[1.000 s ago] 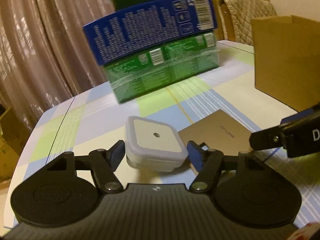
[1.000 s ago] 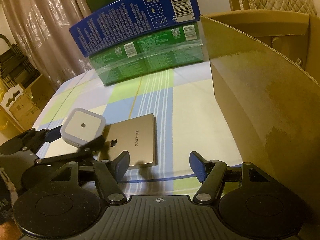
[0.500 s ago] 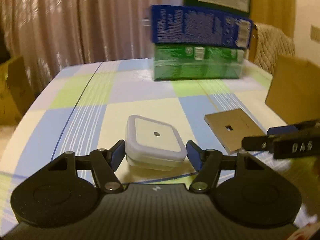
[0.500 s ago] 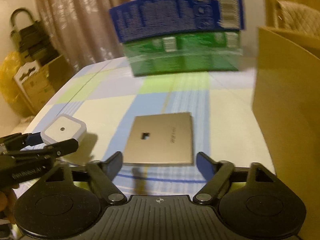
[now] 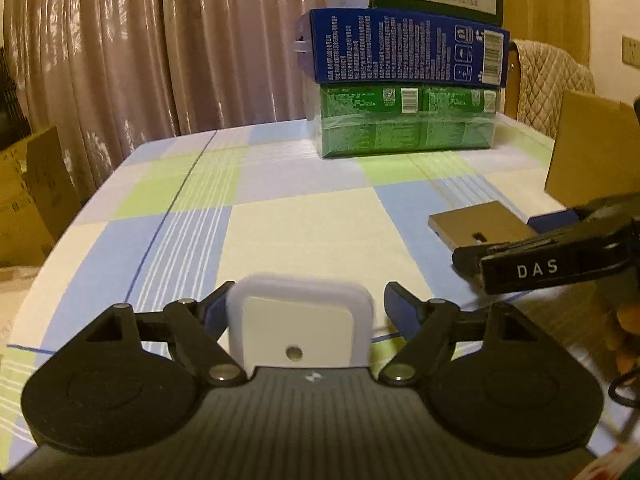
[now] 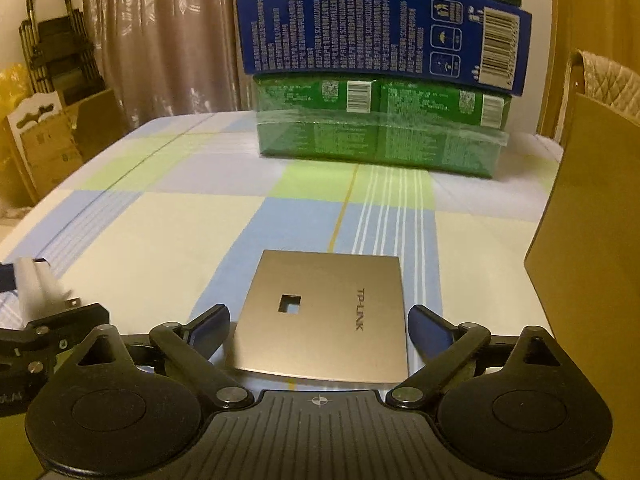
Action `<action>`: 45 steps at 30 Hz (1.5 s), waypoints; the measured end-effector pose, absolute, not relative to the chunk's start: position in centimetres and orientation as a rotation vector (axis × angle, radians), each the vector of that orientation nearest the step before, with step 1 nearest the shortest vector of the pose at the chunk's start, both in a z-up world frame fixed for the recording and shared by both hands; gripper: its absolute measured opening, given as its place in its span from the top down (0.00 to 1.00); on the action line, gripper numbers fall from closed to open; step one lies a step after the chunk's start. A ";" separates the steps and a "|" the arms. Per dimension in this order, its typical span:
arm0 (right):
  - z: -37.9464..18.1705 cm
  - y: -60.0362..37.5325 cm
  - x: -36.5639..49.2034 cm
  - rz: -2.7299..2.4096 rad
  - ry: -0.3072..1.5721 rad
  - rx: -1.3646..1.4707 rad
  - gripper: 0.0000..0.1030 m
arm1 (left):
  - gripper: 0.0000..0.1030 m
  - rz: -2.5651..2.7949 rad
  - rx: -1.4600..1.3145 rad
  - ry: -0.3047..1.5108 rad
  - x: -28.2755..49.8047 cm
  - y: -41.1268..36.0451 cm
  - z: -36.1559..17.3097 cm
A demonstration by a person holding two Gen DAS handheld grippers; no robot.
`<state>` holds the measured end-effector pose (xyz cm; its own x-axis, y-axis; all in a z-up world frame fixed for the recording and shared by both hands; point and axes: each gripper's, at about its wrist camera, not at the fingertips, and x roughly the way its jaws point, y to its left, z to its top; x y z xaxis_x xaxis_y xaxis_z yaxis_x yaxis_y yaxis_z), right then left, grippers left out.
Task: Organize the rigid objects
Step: 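Close the left tool on the white night light while the right tool grasps the gold router plate, then carry the night light and router plate over the cardboard box with both tools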
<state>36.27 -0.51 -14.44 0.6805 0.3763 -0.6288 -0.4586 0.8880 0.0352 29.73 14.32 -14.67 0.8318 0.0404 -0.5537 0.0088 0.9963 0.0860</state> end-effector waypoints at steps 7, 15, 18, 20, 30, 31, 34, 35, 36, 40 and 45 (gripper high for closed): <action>-14.5 -0.4 36.3 0.459 0.674 -0.148 0.09 | 0.26 0.047 0.130 0.611 29.0 14.3 -15.1; -14.5 -0.8 36.2 0.461 0.680 -0.140 0.10 | 0.27 -0.031 0.141 0.622 28.4 14.8 -14.4; -14.4 -0.8 36.2 0.455 0.682 -0.141 0.13 | 0.32 -0.058 0.134 0.632 28.5 15.0 -14.6; -14.3 -0.8 36.2 0.451 0.680 -0.142 0.17 | 0.32 -0.061 0.139 0.628 28.6 14.9 -14.6; -14.2 -1.1 35.8 0.448 0.689 -0.147 0.17 | 0.41 -0.075 0.107 0.649 28.9 15.3 -14.9; -14.2 -1.2 35.6 0.447 0.690 -0.153 0.17 | 0.41 -0.074 0.097 0.649 28.9 15.4 -14.8; -14.0 -1.5 35.1 0.447 0.694 -0.160 0.18 | 0.41 -0.067 0.089 0.650 28.8 15.4 -14.7; -13.9 -1.5 35.0 0.448 0.695 -0.162 0.18 | 0.41 -0.065 0.082 0.650 28.8 15.4 -14.6; -13.8 -1.7 34.8 0.446 0.694 -0.163 0.18 | 0.41 -0.065 0.075 0.654 28.8 15.5 -14.6; -13.1 -2.1 33.7 0.446 0.680 -0.168 0.18 | 0.41 -0.044 0.067 0.662 28.5 15.2 -14.0; -11.8 -3.0 32.1 0.452 0.661 -0.166 0.18 | 0.41 -0.023 0.045 0.666 27.4 15.0 -13.2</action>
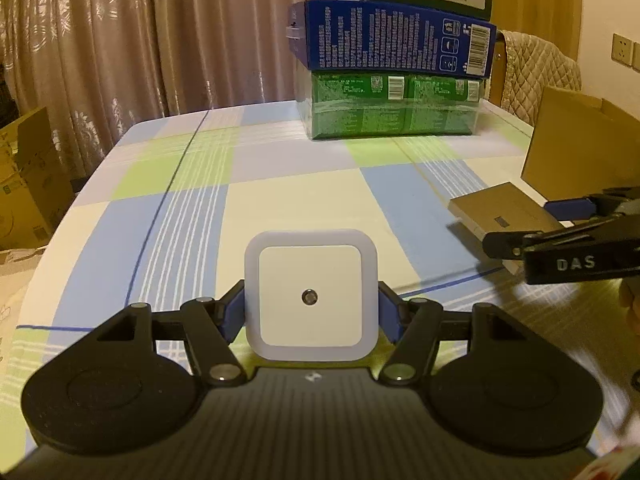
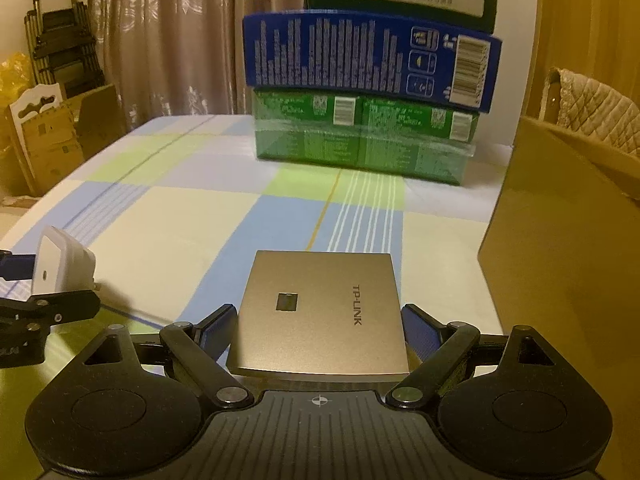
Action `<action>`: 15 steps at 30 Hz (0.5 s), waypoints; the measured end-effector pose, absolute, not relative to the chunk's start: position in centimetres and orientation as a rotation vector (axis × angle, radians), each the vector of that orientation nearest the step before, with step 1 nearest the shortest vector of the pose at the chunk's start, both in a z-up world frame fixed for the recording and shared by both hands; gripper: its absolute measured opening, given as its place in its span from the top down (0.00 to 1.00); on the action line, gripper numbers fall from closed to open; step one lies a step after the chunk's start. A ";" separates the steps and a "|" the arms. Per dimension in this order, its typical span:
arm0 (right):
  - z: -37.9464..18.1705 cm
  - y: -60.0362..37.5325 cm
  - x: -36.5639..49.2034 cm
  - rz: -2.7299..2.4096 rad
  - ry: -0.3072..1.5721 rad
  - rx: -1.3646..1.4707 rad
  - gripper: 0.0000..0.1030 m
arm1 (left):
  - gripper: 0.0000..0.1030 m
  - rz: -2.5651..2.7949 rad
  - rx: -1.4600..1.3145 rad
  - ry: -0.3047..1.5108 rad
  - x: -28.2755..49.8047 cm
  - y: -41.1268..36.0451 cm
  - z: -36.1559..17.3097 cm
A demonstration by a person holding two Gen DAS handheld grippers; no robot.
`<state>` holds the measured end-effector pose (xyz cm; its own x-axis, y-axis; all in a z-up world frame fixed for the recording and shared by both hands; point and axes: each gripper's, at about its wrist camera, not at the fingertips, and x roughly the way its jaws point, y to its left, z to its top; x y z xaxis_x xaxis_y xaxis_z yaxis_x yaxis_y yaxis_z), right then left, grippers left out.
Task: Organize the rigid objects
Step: 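Carry the night light and router plate over the cardboard box with both tools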
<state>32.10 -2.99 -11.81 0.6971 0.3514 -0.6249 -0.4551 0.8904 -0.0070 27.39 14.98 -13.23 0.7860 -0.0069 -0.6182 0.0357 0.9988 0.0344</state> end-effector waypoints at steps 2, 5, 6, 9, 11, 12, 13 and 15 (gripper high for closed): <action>-11.1 -3.4 31.3 0.455 0.648 -0.161 0.18 | 0.41 -0.013 0.035 0.664 26.8 15.0 -12.6; -9.7 -4.1 29.7 0.461 0.633 -0.145 0.18 | 0.41 0.004 0.016 0.663 25.8 14.9 -11.6; -9.2 -4.3 29.1 0.464 0.628 -0.143 0.18 | 0.41 0.006 0.005 0.665 25.3 14.8 -11.1; -7.7 -5.1 27.0 0.466 0.618 -0.137 0.18 | 0.41 0.014 -0.020 0.661 23.8 14.1 -9.4; -6.7 -5.9 25.5 0.464 0.616 -0.128 0.18 | 0.41 0.017 -0.031 0.655 22.7 13.4 -8.2; -6.2 -6.2 24.7 0.465 0.618 -0.124 0.18 | 0.41 0.017 -0.039 0.652 22.2 13.1 -7.6; -5.7 -6.6 23.9 0.465 0.616 -0.122 0.18 | 0.41 0.016 -0.048 0.649 21.6 12.7 -6.9; -4.6 -7.3 22.4 0.464 0.615 -0.114 0.18 | 0.41 0.015 -0.064 0.641 20.4 12.0 -5.6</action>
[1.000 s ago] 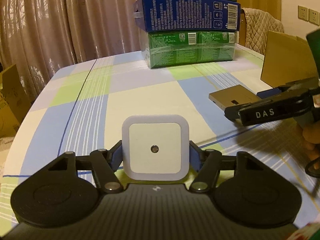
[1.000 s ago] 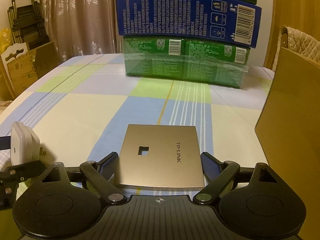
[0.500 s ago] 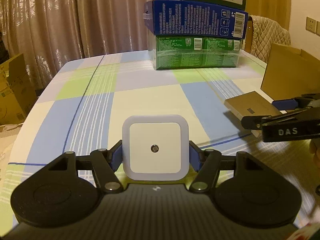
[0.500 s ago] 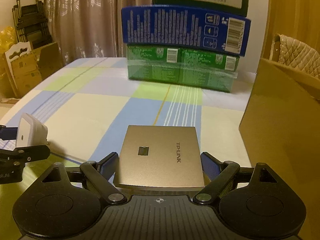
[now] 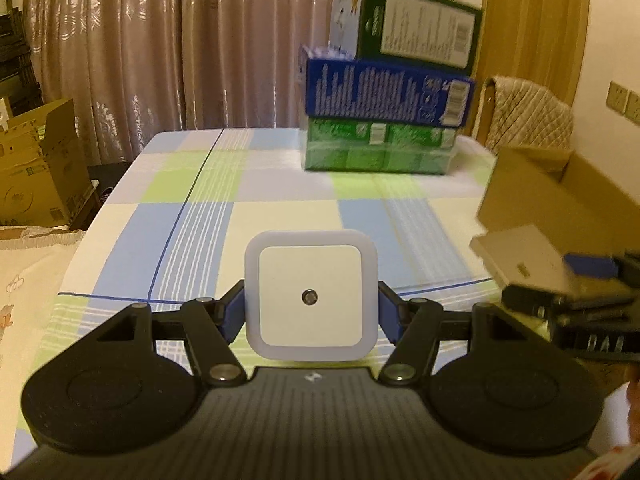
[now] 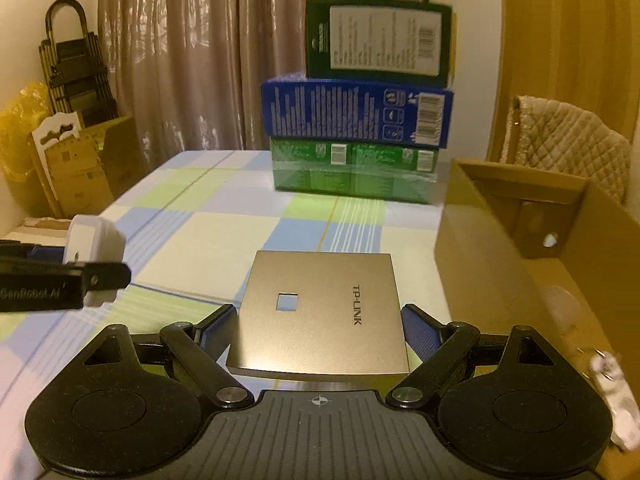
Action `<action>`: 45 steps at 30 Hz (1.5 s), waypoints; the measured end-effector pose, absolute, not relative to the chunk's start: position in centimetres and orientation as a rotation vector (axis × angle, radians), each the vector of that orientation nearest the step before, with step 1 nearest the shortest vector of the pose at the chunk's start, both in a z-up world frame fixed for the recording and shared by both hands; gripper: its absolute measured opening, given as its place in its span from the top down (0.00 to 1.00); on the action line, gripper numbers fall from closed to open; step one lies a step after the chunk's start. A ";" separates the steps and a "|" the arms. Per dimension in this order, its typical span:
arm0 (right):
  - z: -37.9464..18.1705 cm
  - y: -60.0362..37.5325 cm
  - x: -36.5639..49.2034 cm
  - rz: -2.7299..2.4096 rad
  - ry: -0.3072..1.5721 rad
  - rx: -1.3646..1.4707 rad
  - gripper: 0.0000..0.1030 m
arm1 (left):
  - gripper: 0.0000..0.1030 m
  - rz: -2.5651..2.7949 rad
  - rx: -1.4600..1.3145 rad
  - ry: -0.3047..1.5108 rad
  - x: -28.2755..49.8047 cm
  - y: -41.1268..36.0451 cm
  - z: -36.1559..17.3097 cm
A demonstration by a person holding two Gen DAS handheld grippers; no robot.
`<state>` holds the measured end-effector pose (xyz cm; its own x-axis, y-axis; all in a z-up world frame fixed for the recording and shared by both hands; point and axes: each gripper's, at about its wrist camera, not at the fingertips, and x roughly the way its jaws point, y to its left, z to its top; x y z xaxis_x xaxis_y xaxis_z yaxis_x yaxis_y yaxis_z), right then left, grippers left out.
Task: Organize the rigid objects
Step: 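Carry the night light and router plate over the cardboard box with both tools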
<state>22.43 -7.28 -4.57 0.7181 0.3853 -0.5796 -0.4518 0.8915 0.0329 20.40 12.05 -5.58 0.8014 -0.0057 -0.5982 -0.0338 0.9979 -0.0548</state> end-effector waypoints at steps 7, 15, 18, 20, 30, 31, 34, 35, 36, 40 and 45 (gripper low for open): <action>-0.4 -9.8 16.5 0.456 0.568 -0.095 0.18 | 0.41 0.006 -0.102 0.617 15.5 9.6 -1.2; 3.0 -12.6 11.8 0.450 0.537 -0.090 0.18 | 0.41 -0.039 -0.070 0.603 10.8 5.8 2.1; 3.9 -14.0 10.6 0.436 0.520 -0.106 0.18 | 0.41 -0.065 -0.068 0.598 9.8 4.3 2.8; 4.4 -15.0 10.2 0.423 0.515 -0.108 0.18 | 0.41 -0.083 -0.066 0.595 9.4 3.3 3.2; 5.8 -19.9 8.8 0.351 0.495 -0.084 0.18 | 0.41 -0.138 -0.057 0.598 9.0 -0.6 4.1; 5.9 -20.2 8.8 0.345 0.495 -0.080 0.18 | 0.41 -0.143 -0.055 0.600 9.1 -0.8 4.2; 6.3 -21.5 8.6 0.326 0.492 -0.069 0.18 | 0.41 -0.157 -0.048 0.601 9.1 -1.7 4.4; 6.4 -21.9 8.6 0.320 0.491 -0.066 0.18 | 0.41 -0.161 -0.044 0.600 9.1 -1.9 4.5; 6.4 -22.2 8.6 0.315 0.491 -0.064 0.18 | 0.41 -0.166 -0.043 0.600 9.1 -2.2 4.5; 6.8 -23.7 8.7 0.295 0.487 -0.055 0.18 | 0.41 -0.185 -0.037 0.601 9.3 -3.3 4.7; 6.9 -25.3 9.2 0.272 0.490 -0.048 0.18 | 0.41 -0.209 -0.034 0.608 9.9 -4.6 4.8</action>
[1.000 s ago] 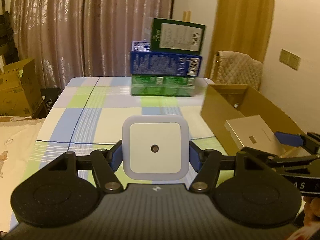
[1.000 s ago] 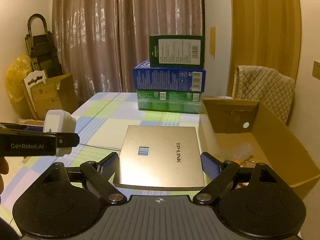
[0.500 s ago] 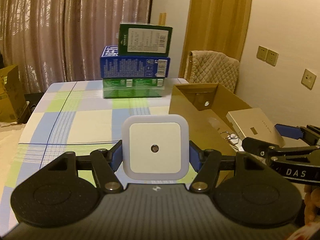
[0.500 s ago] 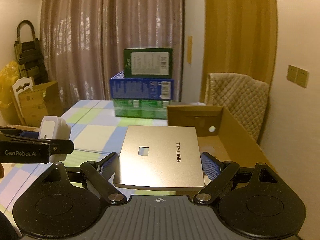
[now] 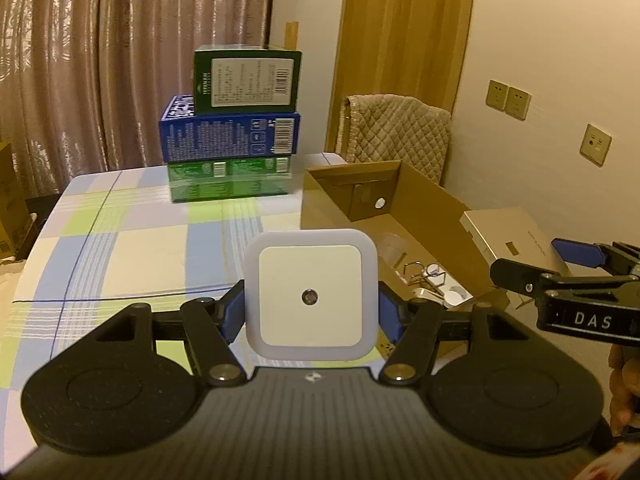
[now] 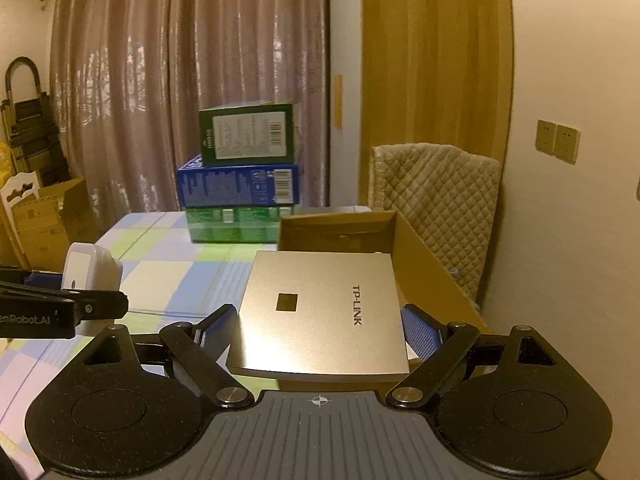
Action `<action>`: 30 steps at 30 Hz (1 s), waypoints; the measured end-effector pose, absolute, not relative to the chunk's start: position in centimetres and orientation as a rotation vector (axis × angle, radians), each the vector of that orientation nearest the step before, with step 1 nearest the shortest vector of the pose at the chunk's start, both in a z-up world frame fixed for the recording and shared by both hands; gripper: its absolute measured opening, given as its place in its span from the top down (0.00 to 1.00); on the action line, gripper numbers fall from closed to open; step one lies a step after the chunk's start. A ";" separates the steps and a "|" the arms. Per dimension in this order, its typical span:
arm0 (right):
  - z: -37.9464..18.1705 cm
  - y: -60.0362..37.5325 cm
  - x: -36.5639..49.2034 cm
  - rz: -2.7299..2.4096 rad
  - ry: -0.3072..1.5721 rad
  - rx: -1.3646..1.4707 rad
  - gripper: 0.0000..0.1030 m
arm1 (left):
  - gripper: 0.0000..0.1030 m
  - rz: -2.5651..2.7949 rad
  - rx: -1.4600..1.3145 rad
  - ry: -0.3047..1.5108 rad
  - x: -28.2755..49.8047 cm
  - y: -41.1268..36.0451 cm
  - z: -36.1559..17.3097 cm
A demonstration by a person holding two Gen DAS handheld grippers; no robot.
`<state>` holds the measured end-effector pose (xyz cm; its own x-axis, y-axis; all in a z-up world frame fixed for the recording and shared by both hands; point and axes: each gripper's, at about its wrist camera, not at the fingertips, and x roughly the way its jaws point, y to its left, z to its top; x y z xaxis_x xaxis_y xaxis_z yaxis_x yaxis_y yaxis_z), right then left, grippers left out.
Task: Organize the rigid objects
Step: 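Carry the night light and router plate over the cardboard box with both tools, then open both tools to drop the night light and router plate into the box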
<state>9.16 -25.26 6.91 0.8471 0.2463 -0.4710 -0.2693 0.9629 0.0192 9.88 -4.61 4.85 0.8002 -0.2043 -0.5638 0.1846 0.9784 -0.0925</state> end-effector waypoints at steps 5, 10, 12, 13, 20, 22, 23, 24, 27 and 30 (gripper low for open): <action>6.7 -27.2 9.9 0.257 0.507 -0.036 0.18 | 0.41 -0.235 -0.031 0.627 10.8 -6.2 4.7; 6.1 -29.4 12.4 0.252 0.533 -0.042 0.18 | 0.41 -0.286 -0.026 0.651 13.1 -8.8 4.3; 5.5 -30.4 13.8 0.243 0.544 -0.055 0.18 | 0.41 -0.311 -0.030 0.657 14.4 -10.1 4.2; 5.2 -30.9 14.6 0.239 0.552 -0.058 0.18 | 0.41 -0.323 -0.028 0.659 15.1 -10.8 4.1; 2.1 -33.0 19.6 0.291 0.632 -0.112 0.17 | 0.41 -0.392 -0.030 0.682 21.1 -15.3 2.3; 1.2 -33.0 20.5 0.309 0.649 -0.132 0.17 | 0.41 -0.399 -0.017 0.690 22.7 -16.3 1.4; 0.8 -33.0 20.9 0.318 0.654 -0.135 0.17 | 0.41 -0.401 -0.011 0.700 23.5 -16.7 0.9; 0.5 -33.0 21.3 0.322 0.659 -0.142 0.17 | 0.41 -0.403 -0.001 0.709 24.2 -17.2 0.4; -0.4 -33.1 22.4 0.336 0.677 -0.156 0.17 | 0.41 -0.408 0.019 0.726 25.5 -17.9 -0.8; -1.1 -33.0 23.3 0.350 0.691 -0.163 0.17 | 0.40 -0.405 0.017 0.745 26.4 -18.0 -1.7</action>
<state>23.31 -32.97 -1.09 0.7150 0.2614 -0.6485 -0.3684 0.9291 -0.0317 26.38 -18.03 -1.74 0.6614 -0.3519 -0.6624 0.3636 0.9228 -0.1273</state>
